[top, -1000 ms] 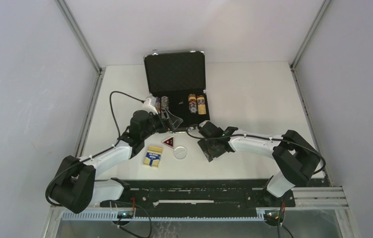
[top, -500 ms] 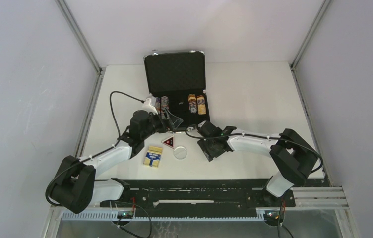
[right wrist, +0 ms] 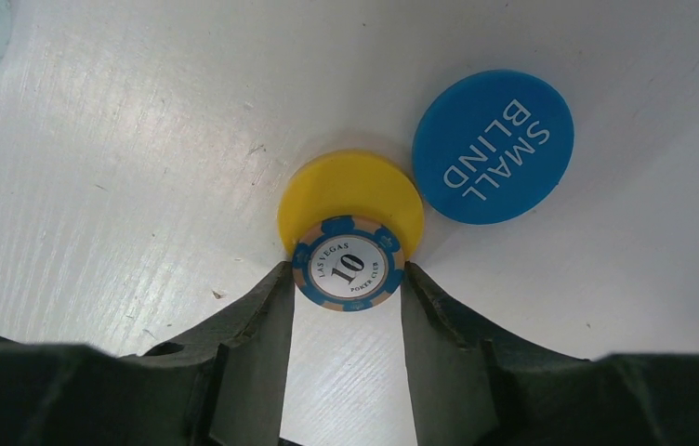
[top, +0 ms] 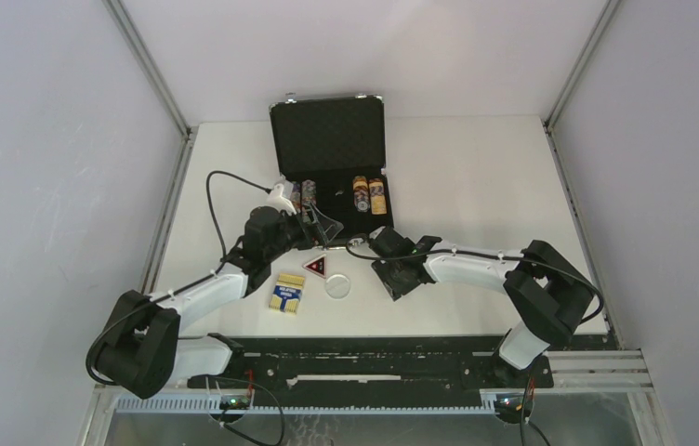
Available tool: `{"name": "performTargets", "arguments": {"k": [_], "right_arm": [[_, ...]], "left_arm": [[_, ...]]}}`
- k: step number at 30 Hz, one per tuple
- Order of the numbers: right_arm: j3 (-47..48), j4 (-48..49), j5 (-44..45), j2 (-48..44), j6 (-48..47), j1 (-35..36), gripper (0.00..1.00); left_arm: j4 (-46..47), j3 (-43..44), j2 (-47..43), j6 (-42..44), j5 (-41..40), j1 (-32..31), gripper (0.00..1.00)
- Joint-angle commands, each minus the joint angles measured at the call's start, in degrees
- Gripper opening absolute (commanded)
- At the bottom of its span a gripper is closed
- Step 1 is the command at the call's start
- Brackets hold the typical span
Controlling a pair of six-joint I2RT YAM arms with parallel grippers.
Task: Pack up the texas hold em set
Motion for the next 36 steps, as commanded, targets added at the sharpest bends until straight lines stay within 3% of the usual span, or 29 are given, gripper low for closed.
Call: {"name": "performTargets", "arguments": {"k": [1, 11, 20, 24, 28, 31, 36], "right_arm": [[1.86, 0.25, 0.62, 0.05, -0.90, 0.77, 0.49], [1.89, -0.31, 3.63, -3.22, -0.46, 1.93, 0.38], [0.80, 0.58, 5.63, -7.78, -1.10, 2.52, 0.35], [-0.74, 2.27, 9.48, -10.93, -1.86, 3.72, 0.35], [-2.44, 4.53, 12.90, -14.32, -3.19, 4.52, 0.35], [-3.59, 6.81, 13.96, -16.67, -4.72, 5.03, 0.35], [-3.90, 8.69, 16.62, -18.19, -6.13, 6.90, 0.35]], "left_arm": [[1.69, 0.94, 0.23, 0.05, 1.38, 0.26, 0.85], [1.72, 0.94, 0.12, 0.04, 1.56, 0.24, 0.85], [-0.20, 3.07, 3.95, -2.51, 2.42, 0.46, 0.85], [-0.88, 6.89, 8.71, -6.82, 12.79, 1.12, 0.86], [6.64, 7.30, 13.38, -9.88, 22.72, 1.02, 0.79], [11.33, 7.92, 15.98, -11.49, 27.42, 0.08, 0.78], [11.51, 11.50, 20.01, -11.08, 33.47, -3.89, 0.75]]}}
